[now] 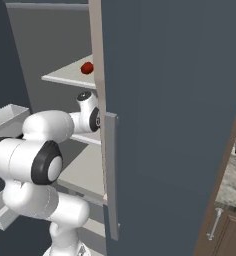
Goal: Take the lemon and orange from the second highest rack and move them to the highest rack where the bell pepper and steak are located, to maximize freezer space. Close the freezer door after rearranging.
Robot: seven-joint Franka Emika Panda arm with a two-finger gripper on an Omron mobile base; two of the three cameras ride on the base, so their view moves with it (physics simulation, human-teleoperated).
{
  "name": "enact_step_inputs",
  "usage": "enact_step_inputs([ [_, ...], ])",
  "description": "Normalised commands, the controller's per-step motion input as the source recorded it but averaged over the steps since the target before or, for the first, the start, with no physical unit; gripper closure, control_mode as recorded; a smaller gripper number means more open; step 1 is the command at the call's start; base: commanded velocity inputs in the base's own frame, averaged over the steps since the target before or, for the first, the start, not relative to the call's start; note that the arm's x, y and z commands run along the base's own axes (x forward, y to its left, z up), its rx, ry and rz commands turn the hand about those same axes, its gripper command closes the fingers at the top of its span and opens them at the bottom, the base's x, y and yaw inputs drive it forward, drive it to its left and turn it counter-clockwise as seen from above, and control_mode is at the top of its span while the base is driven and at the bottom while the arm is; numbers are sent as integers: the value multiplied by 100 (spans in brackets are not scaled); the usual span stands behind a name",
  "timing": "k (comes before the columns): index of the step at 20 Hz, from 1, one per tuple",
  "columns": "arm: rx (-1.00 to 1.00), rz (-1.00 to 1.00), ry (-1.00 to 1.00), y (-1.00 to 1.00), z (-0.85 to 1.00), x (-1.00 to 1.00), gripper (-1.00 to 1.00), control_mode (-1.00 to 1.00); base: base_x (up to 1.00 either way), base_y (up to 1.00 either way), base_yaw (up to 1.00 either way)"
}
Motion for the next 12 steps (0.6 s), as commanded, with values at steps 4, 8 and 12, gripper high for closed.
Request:
enact_step_inputs([
  [4, -5, 0, 0, 0, -29, 2, 100, -100, 0, 0, 0],
  [8, 0, 0, -5, 0, -25, 8, 100, -100, 0, 0, 0],
  [12, 0, 0, -20, 0, -8, -3, 100, -100, 0, 0, 0],
])
